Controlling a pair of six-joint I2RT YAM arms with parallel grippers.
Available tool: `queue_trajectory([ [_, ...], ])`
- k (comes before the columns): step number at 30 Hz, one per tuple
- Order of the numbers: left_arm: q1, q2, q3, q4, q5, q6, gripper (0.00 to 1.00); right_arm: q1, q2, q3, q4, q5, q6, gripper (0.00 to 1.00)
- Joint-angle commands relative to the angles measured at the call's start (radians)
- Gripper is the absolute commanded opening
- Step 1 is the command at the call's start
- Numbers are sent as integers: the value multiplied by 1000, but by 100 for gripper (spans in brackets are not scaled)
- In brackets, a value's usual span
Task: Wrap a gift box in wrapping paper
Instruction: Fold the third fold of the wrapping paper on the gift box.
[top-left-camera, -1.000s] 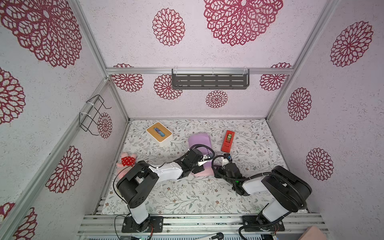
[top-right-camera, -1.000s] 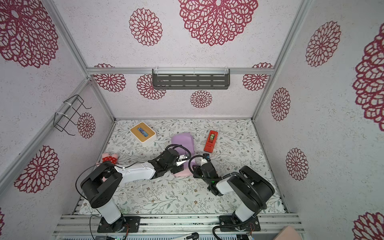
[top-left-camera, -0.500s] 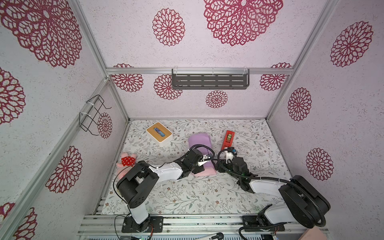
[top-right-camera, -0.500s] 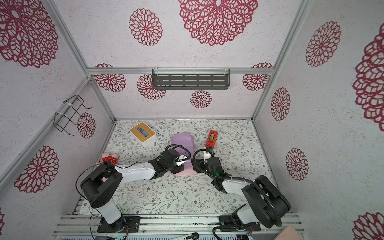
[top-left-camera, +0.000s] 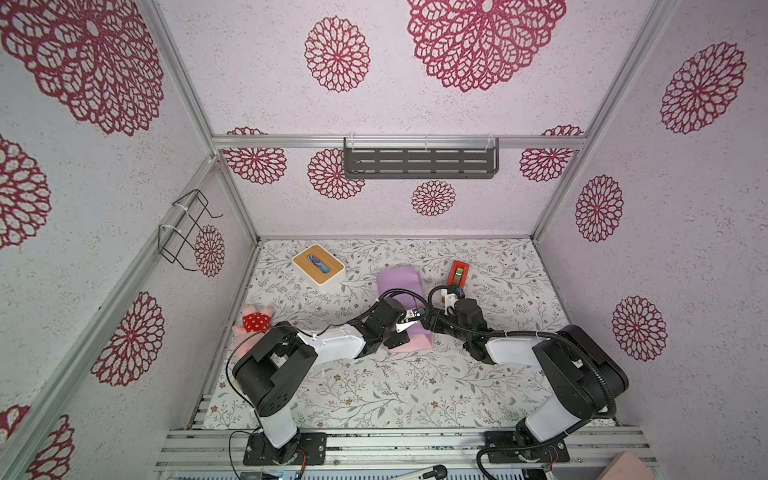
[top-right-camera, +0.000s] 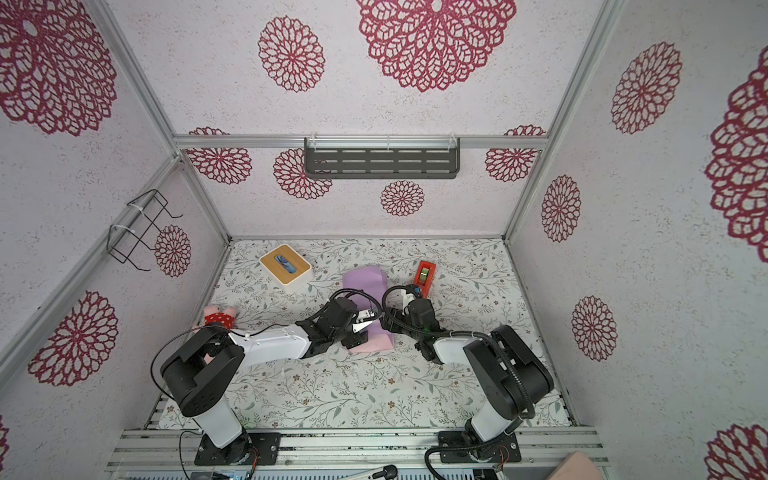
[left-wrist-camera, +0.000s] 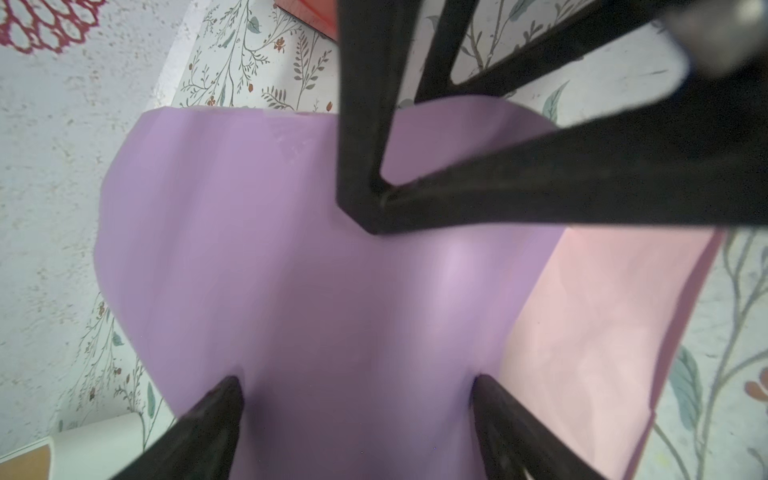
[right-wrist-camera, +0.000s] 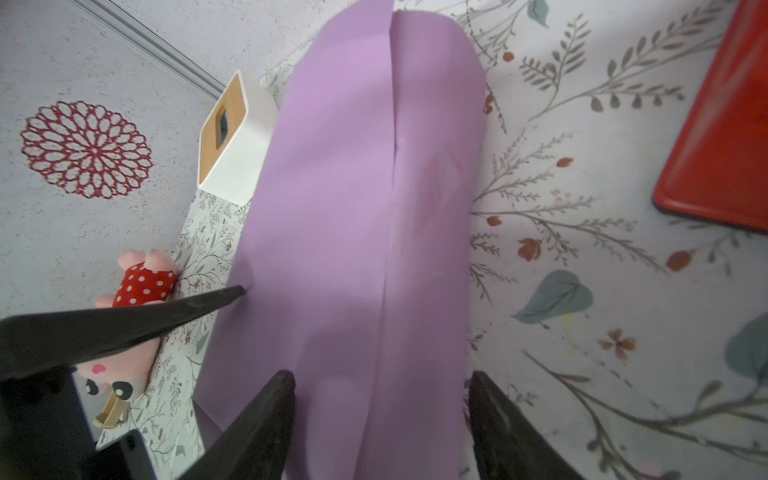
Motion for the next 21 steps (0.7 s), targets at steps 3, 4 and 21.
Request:
queue_trajectory([
  [3, 3, -28, -5, -54, 56, -15, 93, -2, -15, -25, -25, -12, 13, 68],
  [4, 3, -31, -6, -55, 59, -14, 93, -2, -17, -32, -25, -14, 14, 68],
  [21, 5, -76, 24, -58, 144, 6, 99, -2, -19, -73, -21, -15, 2, 67],
])
